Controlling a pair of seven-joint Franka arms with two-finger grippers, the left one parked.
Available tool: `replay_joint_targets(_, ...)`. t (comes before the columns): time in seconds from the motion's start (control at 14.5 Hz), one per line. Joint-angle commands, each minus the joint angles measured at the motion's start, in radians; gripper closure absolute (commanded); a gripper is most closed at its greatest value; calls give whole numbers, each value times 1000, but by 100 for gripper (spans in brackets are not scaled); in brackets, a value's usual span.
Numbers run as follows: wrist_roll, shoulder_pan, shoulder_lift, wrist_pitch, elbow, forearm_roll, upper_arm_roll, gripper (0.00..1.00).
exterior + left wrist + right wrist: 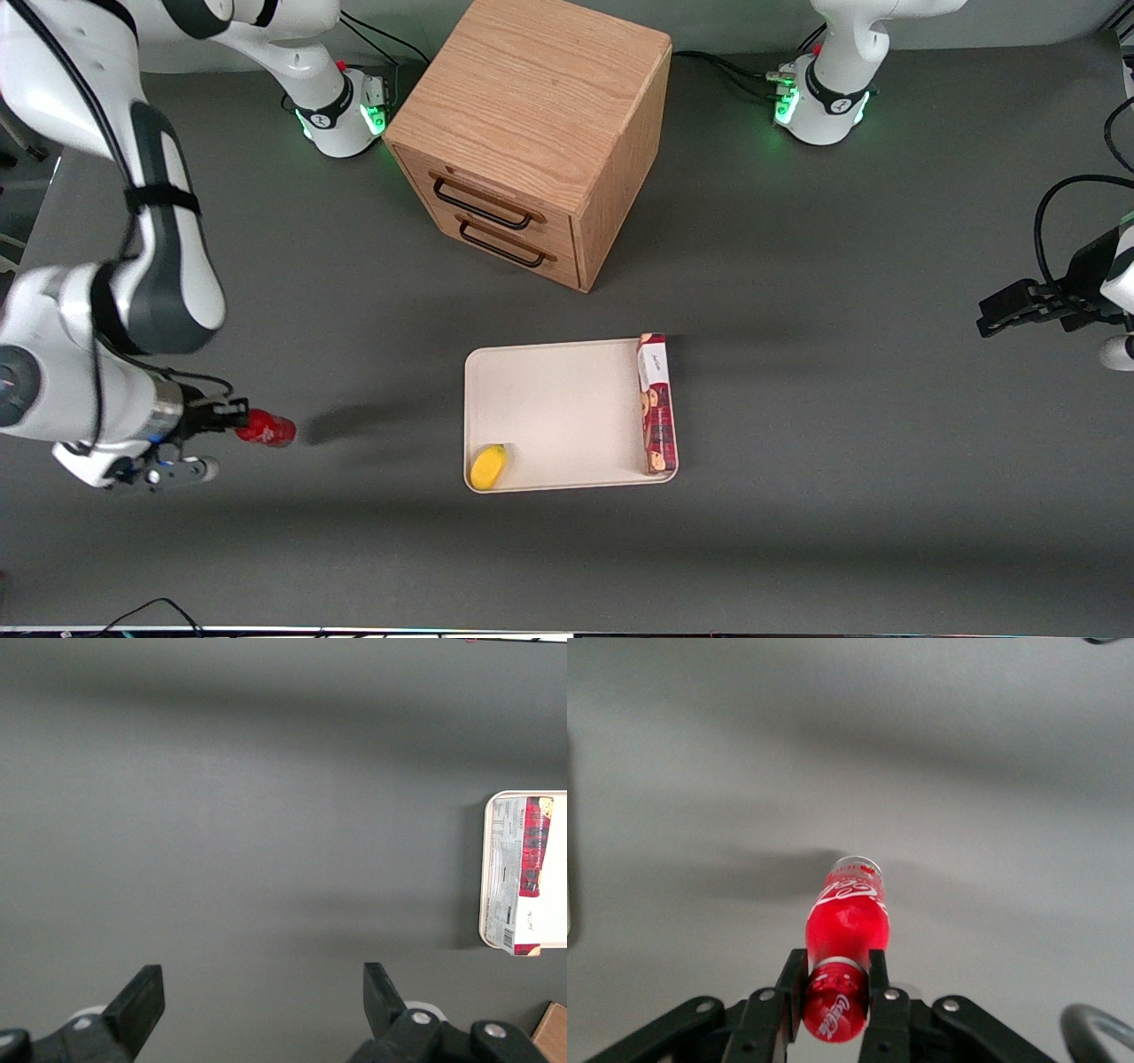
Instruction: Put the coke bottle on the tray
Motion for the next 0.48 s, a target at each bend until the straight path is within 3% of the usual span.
replay_joint_targets(0.0,-31,8,-123,-182,32,-11,23,100)
replay_joint_targets(0.21,62,10,-142,-380,167,-7,123,100)
replay_joint_targets(0.41,350,12,-148,-428,189,-7,290,100)
